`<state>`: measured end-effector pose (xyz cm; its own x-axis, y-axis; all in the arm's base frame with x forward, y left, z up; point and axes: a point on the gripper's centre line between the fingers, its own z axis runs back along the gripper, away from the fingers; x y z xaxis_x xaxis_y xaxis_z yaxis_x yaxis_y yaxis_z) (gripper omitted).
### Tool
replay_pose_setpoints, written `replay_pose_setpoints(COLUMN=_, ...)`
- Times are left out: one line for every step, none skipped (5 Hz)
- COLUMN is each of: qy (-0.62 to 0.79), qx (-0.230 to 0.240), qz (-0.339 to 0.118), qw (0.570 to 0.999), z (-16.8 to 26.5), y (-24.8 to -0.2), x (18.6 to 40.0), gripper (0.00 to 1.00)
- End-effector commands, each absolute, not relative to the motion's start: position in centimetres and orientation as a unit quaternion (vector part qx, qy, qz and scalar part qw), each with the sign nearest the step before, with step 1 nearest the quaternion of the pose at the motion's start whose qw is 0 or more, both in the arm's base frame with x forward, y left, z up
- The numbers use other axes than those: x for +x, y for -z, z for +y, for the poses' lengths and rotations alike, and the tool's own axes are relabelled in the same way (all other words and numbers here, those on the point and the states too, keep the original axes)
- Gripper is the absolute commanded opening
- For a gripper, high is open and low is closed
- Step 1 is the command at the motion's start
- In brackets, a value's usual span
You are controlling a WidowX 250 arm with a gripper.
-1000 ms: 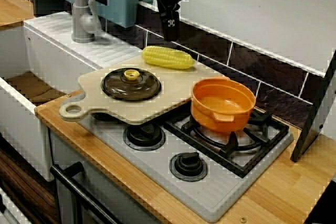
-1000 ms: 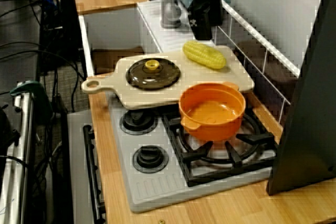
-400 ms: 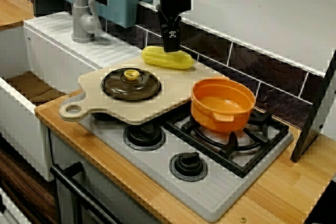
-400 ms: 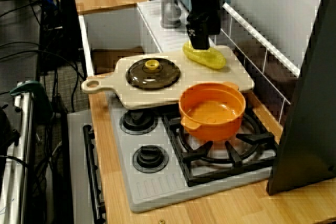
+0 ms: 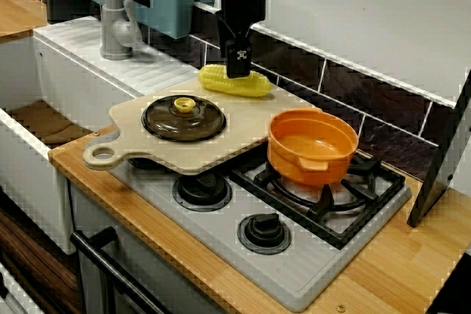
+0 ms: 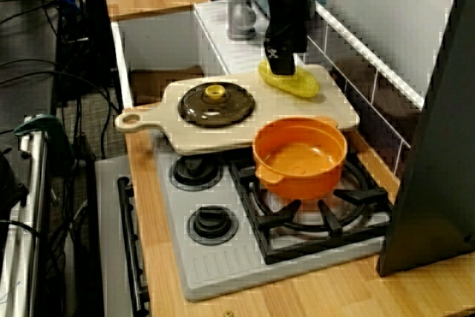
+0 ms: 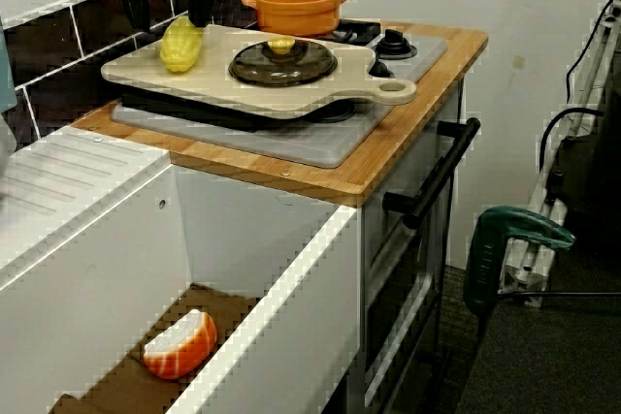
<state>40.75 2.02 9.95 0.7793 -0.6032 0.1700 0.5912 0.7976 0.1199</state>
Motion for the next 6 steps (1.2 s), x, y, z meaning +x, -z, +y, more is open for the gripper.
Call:
replay_pose_setpoints(qy=0.305, qx=0.033, qz=-0.120, qw=0.944, z=1.1, y=-12.2, x=40.4, gripper=1.00)
replay_pose_setpoints(qy=0.296, qx=0.031, qz=-0.117, qw=0.947, z=1.0, y=-11.9, x=40.4, gripper=1.00)
replay_pose_setpoints(qy=0.296, qx=0.037, qz=-0.114, qw=0.947, z=0.9, y=-11.5, x=40.3, gripper=1.00)
replay_pose_setpoints(qy=0.297, qx=0.038, qz=-0.112, qw=0.948, z=0.8, y=-11.3, x=40.1, gripper=1.00)
replay_pose_setpoints(qy=0.292, qx=0.044, qz=-0.107, qw=0.949, z=0.7, y=-10.9, x=39.8, gripper=1.00)
replay_pose_setpoints(qy=0.290, qx=0.048, qz=-0.109, qw=0.950, z=0.7, y=-10.9, x=39.7, gripper=1.00)
